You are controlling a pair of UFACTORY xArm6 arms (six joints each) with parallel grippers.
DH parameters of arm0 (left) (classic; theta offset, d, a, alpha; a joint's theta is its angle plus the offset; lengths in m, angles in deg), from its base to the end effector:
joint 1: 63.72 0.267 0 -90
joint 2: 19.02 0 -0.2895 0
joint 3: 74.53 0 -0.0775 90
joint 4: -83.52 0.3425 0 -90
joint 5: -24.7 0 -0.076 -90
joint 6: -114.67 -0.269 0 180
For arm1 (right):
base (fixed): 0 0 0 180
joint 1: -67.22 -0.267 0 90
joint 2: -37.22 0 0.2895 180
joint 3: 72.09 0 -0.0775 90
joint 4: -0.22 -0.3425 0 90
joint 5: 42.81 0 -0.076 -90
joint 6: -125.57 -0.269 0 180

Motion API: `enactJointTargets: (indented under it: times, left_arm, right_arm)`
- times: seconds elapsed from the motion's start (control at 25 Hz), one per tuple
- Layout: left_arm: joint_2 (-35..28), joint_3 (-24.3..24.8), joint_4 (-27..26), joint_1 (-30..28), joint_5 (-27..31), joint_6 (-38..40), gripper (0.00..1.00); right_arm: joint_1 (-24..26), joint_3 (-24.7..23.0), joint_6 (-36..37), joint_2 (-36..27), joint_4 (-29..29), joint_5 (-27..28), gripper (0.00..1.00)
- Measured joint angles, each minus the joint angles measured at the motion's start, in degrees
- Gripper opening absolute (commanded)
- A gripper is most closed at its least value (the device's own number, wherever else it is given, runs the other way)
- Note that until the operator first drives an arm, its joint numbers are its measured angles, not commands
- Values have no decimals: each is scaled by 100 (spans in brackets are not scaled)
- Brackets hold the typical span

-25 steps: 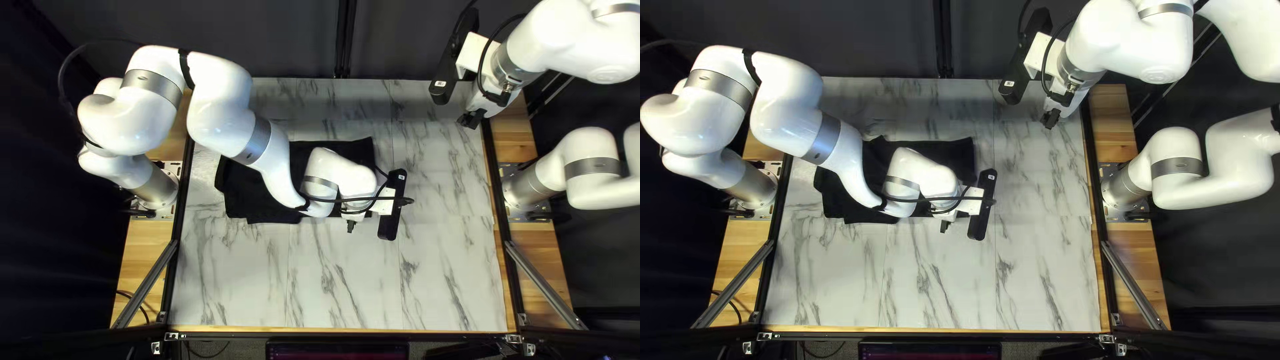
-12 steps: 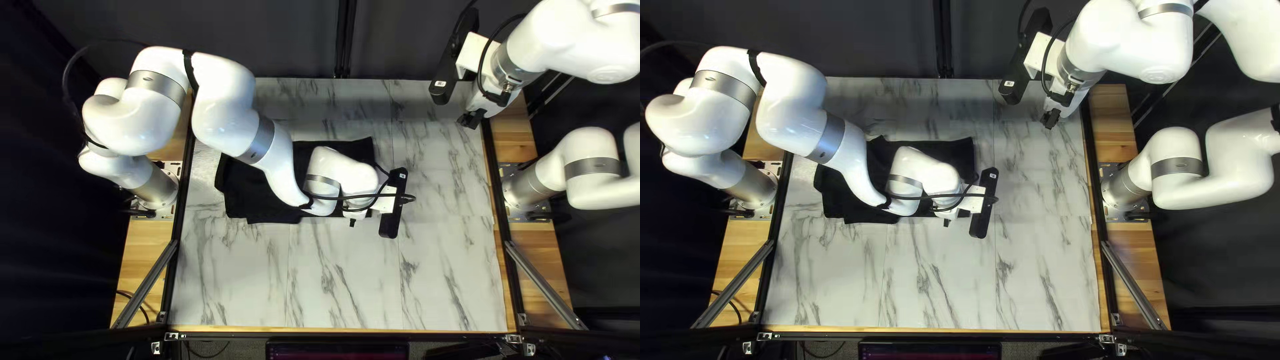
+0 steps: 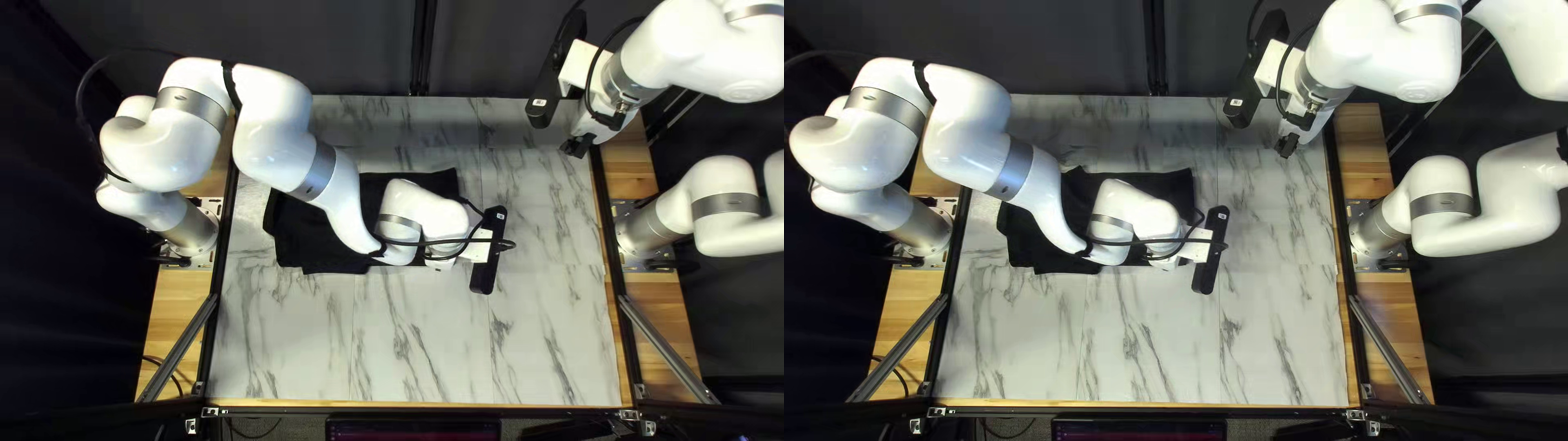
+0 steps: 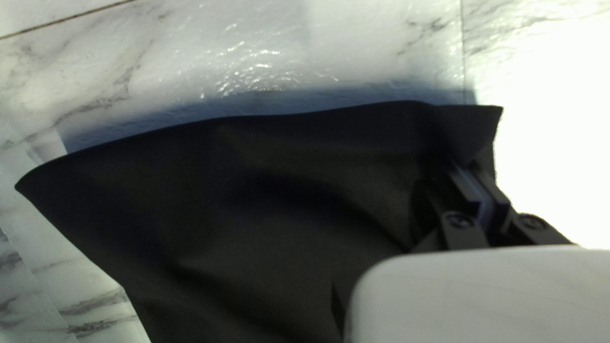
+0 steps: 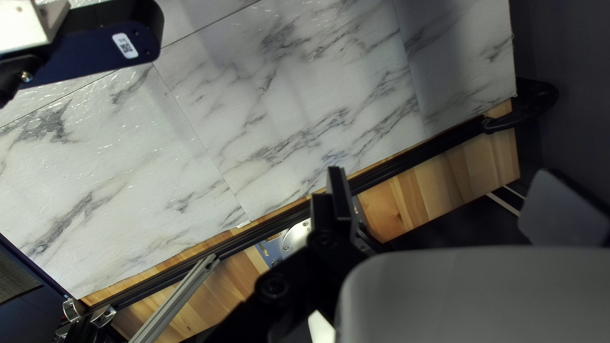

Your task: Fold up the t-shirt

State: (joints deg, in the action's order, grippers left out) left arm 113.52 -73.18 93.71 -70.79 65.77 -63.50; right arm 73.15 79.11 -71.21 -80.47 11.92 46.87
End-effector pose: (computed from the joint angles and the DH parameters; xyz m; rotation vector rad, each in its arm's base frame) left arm 0.5950 -0.0525 0.0388 -3.0043 0.3327 -0.1468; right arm 0.2747 -0.0833 0.3298 2.8803 -0.5746 0.0083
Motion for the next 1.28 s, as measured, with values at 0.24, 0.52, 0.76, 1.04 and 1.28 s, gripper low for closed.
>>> enactJointTargets:
  times: [0.24,0.52,0.76,1.04,1.28]
  left_arm:
    - [41,-37,-178,27,-128,-137,7]
    - [121,-130,-378,39,-250,-240,18]
    - [146,-172,-444,46,-294,-231,100]
    - [-209,322,-400,24,-401,-89,100]
    - [-843,931,-163,-133,-359,345,100]
  right_arm:
    - [0,0,0,0,0,0,100]
    - [0,0,0,0,0,0,100]
    - [0,0,0,0,0,0,100]
    - [0,0,0,0,0,0,100]
    - [0,0,0,0,0,0,100]
